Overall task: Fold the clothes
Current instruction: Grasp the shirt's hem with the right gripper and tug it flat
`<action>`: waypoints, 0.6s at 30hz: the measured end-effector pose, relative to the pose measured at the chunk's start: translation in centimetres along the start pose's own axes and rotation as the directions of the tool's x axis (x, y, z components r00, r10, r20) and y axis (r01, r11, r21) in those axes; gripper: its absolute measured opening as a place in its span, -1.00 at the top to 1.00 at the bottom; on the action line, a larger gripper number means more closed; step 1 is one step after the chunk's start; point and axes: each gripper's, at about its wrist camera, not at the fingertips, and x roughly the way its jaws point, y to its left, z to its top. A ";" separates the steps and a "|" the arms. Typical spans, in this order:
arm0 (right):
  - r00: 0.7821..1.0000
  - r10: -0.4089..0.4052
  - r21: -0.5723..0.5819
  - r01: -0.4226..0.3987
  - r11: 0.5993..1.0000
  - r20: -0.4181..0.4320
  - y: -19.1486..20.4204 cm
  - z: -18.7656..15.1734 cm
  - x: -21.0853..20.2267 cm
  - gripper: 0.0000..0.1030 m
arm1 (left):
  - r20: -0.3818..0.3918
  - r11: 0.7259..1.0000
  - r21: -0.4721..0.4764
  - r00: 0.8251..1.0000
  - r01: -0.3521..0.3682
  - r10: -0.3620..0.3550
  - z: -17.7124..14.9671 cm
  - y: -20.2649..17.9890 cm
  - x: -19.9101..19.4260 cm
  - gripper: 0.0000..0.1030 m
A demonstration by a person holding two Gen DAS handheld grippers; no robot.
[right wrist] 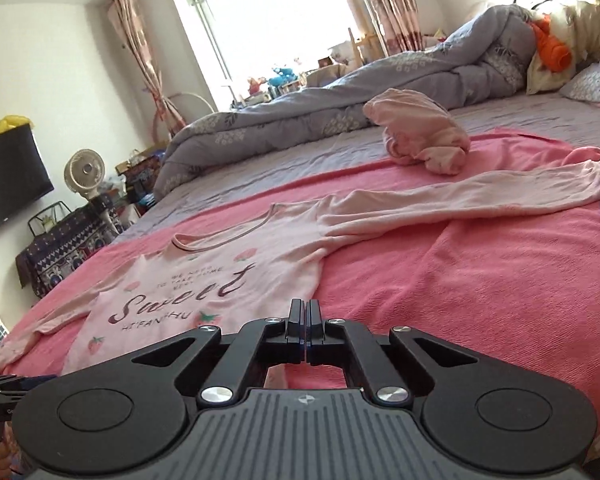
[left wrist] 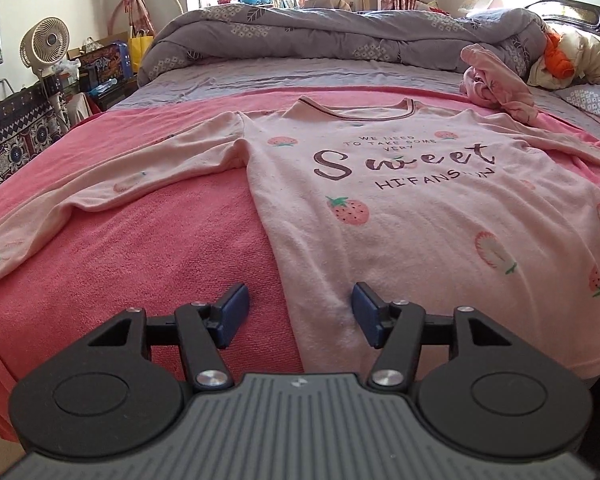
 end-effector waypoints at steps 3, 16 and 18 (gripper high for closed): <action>0.998 0.024 -0.086 -0.028 0.996 -0.051 0.2 -1.5 -0.9 0.81 | 0.002 1.000 0.008 1.000 -0.001 0.001 0.0 0.0 0.0 -0.20; 0.959 0.113 -0.066 -0.135 0.989 -0.258 1.7 -8.3 -0.5 0.81 | -0.041 0.995 0.091 0.999 0.036 -0.032 -1.4 -1.1 -1.9 -0.19; 0.962 0.120 -0.049 -0.136 0.990 -0.243 2.1 -8.1 -0.7 0.81 | -0.056 0.995 0.088 0.998 0.036 -0.031 -1.8 -1.1 -2.0 -0.19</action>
